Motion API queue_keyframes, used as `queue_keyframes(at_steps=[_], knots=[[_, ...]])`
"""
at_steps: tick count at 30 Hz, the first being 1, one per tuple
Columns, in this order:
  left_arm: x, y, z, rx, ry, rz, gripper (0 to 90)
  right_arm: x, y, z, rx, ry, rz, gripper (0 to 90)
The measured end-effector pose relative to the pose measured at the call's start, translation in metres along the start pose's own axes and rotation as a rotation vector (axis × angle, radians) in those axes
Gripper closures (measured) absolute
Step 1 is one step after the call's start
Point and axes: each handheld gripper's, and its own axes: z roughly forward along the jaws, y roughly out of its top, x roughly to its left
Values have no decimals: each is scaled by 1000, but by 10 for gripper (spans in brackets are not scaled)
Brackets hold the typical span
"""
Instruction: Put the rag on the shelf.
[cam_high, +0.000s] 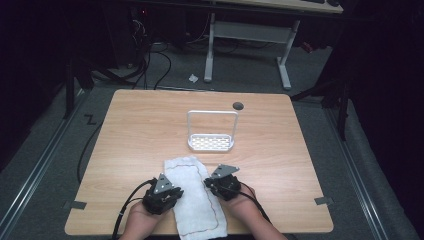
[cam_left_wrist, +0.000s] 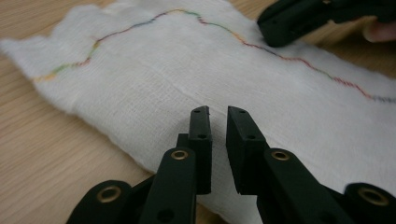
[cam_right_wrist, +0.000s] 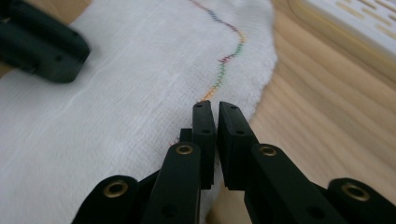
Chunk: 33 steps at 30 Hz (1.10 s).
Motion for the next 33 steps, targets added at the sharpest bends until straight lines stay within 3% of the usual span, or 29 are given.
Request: queue_keyframes(at_steps=[3,7,8,11,13,16,24,30,33], knots=[[-6,7,11,-4,-38,38,787,-1,-10,-10,0,-8,2,858],[-29,15,26,-2,-79,92,787,-8,-36,-35,-8,-19,42,858],[-32,16,26,-2,-85,100,787,-10,-46,-44,-17,-29,64,857],[-38,14,26,-1,-99,110,786,-11,-54,-48,-39,-26,83,856],[-39,13,25,2,-107,117,781,-11,-57,-50,-56,-20,105,856],[-39,11,24,-6,-110,116,774,-10,-56,-49,-50,-26,84,852],[-39,6,23,-40,-121,108,761,-14,-58,-49,-55,3,101,795],[-39,5,21,-58,-133,100,675,-13,-58,-49,-55,5,82,788],[-35,9,14,-98,-95,104,603,-14,-60,-49,-64,6,75,788]])
